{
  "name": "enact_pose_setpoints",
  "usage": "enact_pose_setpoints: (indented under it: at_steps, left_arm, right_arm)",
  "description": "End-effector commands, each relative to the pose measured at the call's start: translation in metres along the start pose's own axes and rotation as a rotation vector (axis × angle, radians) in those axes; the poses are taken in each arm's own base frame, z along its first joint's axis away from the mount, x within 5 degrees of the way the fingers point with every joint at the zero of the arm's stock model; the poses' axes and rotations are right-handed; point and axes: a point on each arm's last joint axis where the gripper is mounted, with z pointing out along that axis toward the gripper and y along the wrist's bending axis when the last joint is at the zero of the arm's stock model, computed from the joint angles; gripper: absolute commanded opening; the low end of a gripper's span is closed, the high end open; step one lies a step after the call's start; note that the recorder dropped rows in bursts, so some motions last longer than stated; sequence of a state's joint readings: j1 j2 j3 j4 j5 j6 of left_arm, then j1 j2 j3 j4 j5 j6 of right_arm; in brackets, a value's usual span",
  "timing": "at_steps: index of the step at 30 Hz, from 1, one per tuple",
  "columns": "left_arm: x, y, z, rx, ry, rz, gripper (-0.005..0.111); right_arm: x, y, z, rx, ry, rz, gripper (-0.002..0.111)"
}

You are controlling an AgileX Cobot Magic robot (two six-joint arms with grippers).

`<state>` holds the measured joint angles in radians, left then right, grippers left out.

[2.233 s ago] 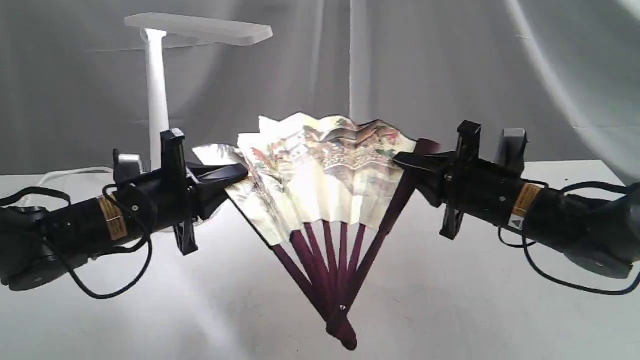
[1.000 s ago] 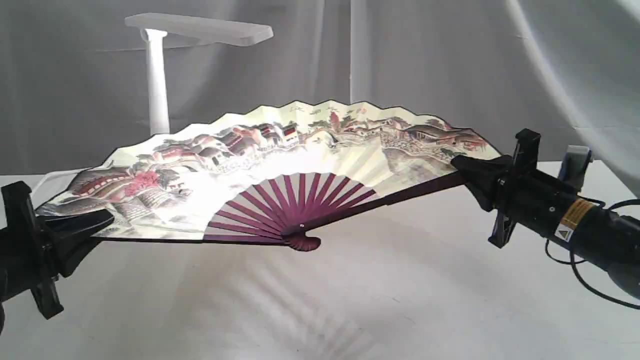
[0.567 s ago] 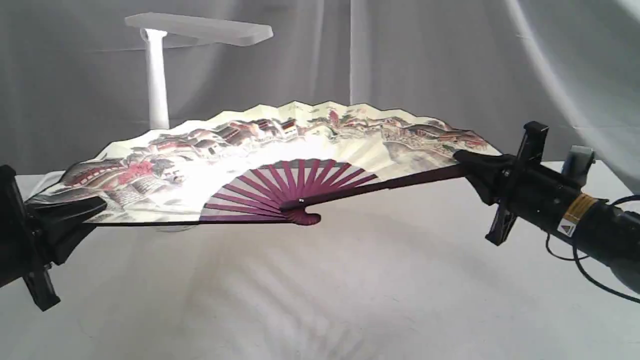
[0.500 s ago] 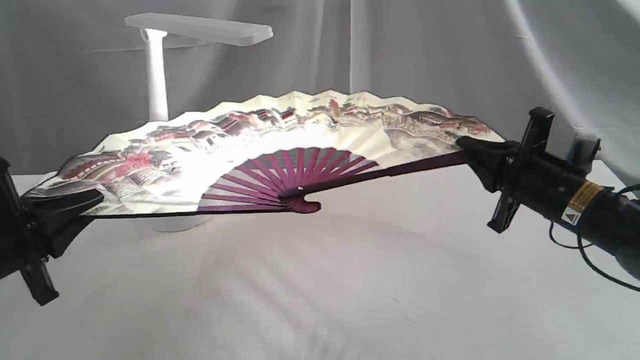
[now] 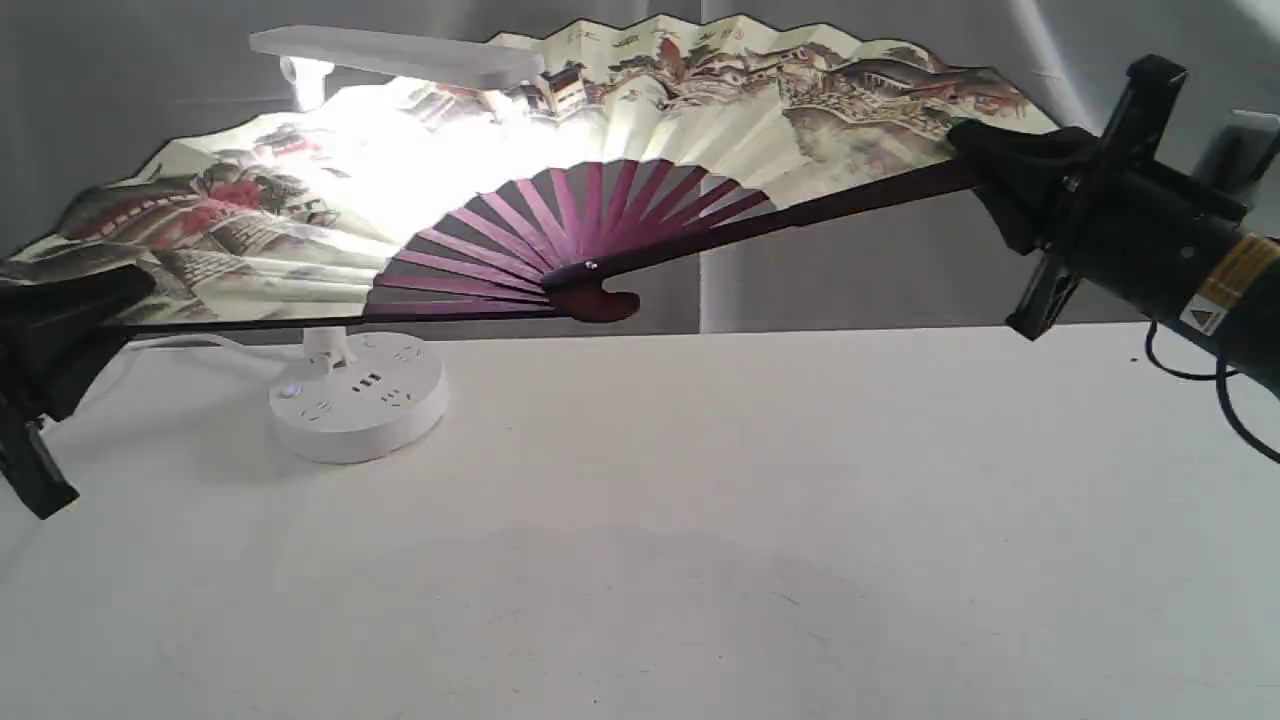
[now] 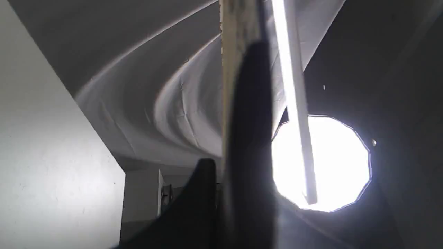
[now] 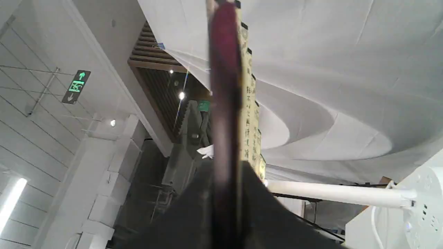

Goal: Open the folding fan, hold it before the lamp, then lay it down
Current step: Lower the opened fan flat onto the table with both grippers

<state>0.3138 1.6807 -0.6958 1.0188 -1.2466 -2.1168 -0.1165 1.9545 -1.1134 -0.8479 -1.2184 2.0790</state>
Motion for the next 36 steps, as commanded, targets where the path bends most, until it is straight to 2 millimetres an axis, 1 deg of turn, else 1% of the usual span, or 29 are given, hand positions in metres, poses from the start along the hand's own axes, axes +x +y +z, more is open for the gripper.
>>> enact_pose_setpoints:
  at_steps: [1,8,14,17,21,23,26,28,31,34,36]
  left_arm:
    - [-0.001,-0.007,-0.006,0.009,-0.054,-0.016,0.0]
    - [0.007,-0.012,-0.013,0.015,-0.058,-0.014,0.0]
    - [0.012,-0.005,-0.016,-0.003,-0.059,-0.037,0.0]
    - [0.015,-0.001,-0.018,-0.015,-0.06,-0.053,0.0]
    - [0.018,0.002,-0.021,-0.022,-0.064,-0.065,0.0]
    - [0.019,0.003,-0.021,-0.025,-0.064,-0.069,0.0]
    - [0.02,0.005,-0.023,-0.033,-0.061,-0.075,0.0]
    - [0.022,0.007,-0.024,-0.038,-0.061,-0.083,0.0]
    - [0.023,0.008,-0.024,-0.046,-0.05,-0.08,0.0]
    - [0.026,0.006,-0.025,-0.048,-0.037,-0.067,0.0]
    - [0.028,0.001,-0.026,-0.037,-0.037,-0.054,0.0]
  right_arm:
    - [-0.006,0.011,-0.003,-0.038,-0.046,0.005,0.0]
    - [-0.005,0.01,-0.003,-0.026,-0.026,-0.003,0.0]
    - [-0.002,0.008,-0.004,-0.013,-0.013,-0.004,0.0]
    - [-0.001,0.0,-0.011,-0.004,-0.062,0.047,0.0]
    - [0.007,-0.02,-0.028,0.037,-0.143,0.144,0.0]
    - [0.01,-0.027,-0.035,0.054,-0.17,0.176,0.0]
    - [0.015,-0.03,-0.04,0.072,-0.176,0.193,0.0]
    - [0.017,-0.028,-0.042,0.073,-0.176,0.194,0.0]
    - [0.018,-0.017,-0.041,0.052,-0.166,0.172,0.0]
    - [0.021,0.002,-0.04,0.018,-0.152,0.136,0.0]
    - [0.022,0.011,-0.04,-0.001,-0.148,0.119,0.0]
